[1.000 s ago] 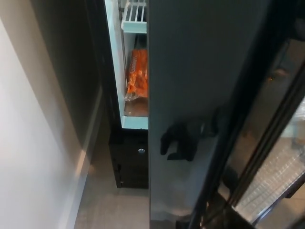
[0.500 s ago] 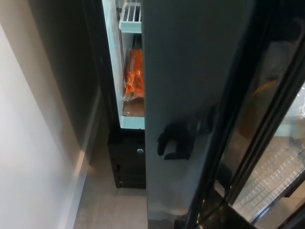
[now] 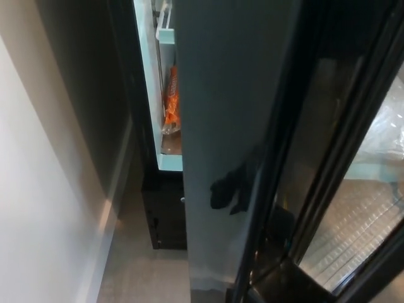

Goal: The robot stands in front of a refrigerator with an opened door and closes the door by swing its right hand at the door

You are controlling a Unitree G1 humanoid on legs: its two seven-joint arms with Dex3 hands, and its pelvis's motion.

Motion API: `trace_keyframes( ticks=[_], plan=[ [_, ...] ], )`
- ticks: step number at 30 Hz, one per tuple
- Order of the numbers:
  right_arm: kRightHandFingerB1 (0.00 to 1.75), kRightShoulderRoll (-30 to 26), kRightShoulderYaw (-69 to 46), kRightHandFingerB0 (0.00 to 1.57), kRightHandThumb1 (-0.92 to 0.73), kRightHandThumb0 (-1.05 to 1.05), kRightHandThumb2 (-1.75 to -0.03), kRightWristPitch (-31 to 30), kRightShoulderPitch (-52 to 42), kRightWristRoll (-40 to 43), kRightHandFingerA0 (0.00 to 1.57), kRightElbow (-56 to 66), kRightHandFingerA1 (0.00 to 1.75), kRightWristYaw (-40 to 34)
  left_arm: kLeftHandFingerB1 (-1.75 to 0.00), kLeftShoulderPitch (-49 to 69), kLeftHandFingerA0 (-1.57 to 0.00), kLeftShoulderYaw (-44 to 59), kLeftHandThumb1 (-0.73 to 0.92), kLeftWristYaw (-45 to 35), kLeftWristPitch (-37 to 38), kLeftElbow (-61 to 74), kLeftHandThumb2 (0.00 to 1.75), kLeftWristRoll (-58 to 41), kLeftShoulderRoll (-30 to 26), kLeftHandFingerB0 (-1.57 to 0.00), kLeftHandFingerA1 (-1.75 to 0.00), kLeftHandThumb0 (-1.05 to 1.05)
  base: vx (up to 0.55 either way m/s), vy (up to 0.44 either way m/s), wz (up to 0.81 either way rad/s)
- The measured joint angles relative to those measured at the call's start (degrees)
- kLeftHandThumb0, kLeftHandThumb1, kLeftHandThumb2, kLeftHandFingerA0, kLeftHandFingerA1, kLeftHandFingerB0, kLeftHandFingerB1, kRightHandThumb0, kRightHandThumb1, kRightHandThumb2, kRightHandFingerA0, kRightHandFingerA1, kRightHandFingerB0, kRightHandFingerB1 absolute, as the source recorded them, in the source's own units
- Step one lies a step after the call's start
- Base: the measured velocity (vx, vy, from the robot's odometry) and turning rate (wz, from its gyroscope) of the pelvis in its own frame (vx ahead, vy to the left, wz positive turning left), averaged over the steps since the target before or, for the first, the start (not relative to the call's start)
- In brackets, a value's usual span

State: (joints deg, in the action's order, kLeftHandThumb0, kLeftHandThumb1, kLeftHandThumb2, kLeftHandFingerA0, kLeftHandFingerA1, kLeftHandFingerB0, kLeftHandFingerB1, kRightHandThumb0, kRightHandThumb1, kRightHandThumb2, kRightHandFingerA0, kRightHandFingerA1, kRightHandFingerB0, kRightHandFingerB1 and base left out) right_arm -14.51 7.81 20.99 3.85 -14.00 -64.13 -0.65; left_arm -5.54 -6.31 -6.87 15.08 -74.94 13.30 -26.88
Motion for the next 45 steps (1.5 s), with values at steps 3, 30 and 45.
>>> trace_keyframes(
  ticks=[3,30,45],
  plan=[
    [0.47,0.1,-0.7,0.0,-0.55,-0.35,-1.1,1.5,-3.2,0.1,0.0,5.6,0.48,-0.5,-0.44,0.1,-0.37,0.1,0.69,0.0,0.0,0.1,1.03,0.0,0.0,-0.21,-0.53,-0.64,0.0,0.0,0.0],
    [0.5,6.0,-13.0,0.0,-0.37,-0.4,-1.01,5.3,-28.3,0.9,0.0,71.6,0.51,-2.2,-0.43,-0.3,-0.34,0.2,0.72,0.0,0.0,0.3,1.03,-0.1,0.6,-0.22,-0.51,-0.68,0.0,0.0,0.0],
    [0.43,16.0,-10.8,0.21,-0.67,-0.81,-0.61,3.5,-17.5,-2.2,0.07,97.9,0.38,-4.0,-0.43,-0.2,-0.33,0.2,0.72,0.0,0.0,0.3,1.02,-0.1,0.6,-0.22,-0.5,-0.69,0.0,0.0,0.0]
  ],
)
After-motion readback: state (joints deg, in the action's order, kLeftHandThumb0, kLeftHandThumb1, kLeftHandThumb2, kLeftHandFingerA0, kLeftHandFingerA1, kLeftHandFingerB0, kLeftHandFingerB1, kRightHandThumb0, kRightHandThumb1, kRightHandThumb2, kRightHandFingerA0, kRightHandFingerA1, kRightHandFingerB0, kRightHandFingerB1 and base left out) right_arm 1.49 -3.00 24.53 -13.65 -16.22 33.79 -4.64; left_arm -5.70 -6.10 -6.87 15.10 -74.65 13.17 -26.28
